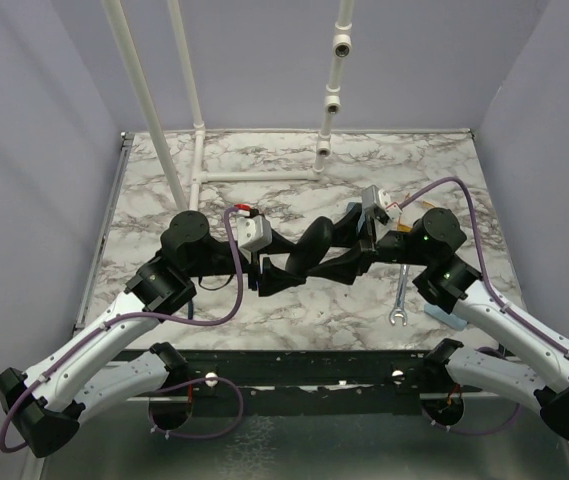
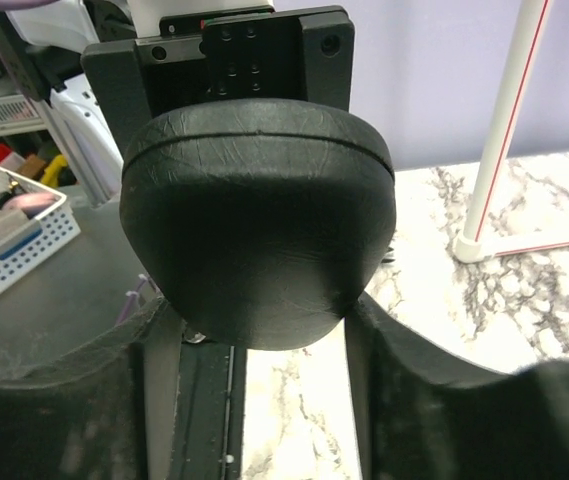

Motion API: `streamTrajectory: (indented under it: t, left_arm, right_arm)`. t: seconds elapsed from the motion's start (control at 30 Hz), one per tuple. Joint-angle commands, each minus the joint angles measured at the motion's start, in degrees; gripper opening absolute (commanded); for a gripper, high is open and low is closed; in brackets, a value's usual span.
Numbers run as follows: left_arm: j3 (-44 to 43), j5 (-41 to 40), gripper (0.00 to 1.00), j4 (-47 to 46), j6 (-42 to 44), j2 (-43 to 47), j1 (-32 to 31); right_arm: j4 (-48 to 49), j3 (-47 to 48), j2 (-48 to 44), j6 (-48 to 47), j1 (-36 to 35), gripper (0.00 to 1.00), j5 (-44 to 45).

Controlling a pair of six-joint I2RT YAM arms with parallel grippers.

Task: Organize the sunglasses
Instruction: Open the sunglasses case at the center of the board.

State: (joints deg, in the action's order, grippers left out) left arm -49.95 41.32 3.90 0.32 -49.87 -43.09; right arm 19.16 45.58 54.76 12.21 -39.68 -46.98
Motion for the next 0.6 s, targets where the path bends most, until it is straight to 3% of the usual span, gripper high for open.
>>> streamTrajectory:
  t: [0.0, 0.1, 0.13, 0.2, 0.27, 0.4, 0.57]
  left_arm:
    - [-0.98, 0.28, 0.00, -0.47, 0.99, 1.22, -0.06]
    - [-0.25, 1.13, 0.00, -0.17, 0.97, 1.57, 0.01]
    - [-0.05, 1.12, 0.15, -0.01, 0.91, 1.77, -0.02]
    - [-0.01, 0.75, 0.66, 0.48, 0.98, 2.07, -0.01]
    - [-0.73, -0.43, 0.88, 1.48, 2.33, 2.53, 0.02]
    - [-3.16, -3.59, 0.99, 3.36, 5.25, 2.69, 0.73]
    - [-5.37, -2.96, 0.99, 2.73, 3.52, 1.84, 1.35]
  right_arm:
    - [0.08, 1.40, 0.43, 0.19, 0.04, 0.34, -0.25]
    - [0.48, 0.98, 0.22, 0.06, 0.03, 0.22, -0.44]
    - [0.27, 0.85, 0.11, -0.20, 0.04, 0.19, -0.24]
    - [-1.08, 0.74, -0.21, -1.28, 0.04, 0.14, 0.75]
    - [-3.24, 0.81, -0.71, -2.53, 0.00, 0.09, 2.06]
    - [-6.30, 0.78, -1.06, -4.44, -0.01, 0.01, 3.64]
    - [-5.35, 0.13, -0.12, -3.96, -0.04, 0.01, 2.47]
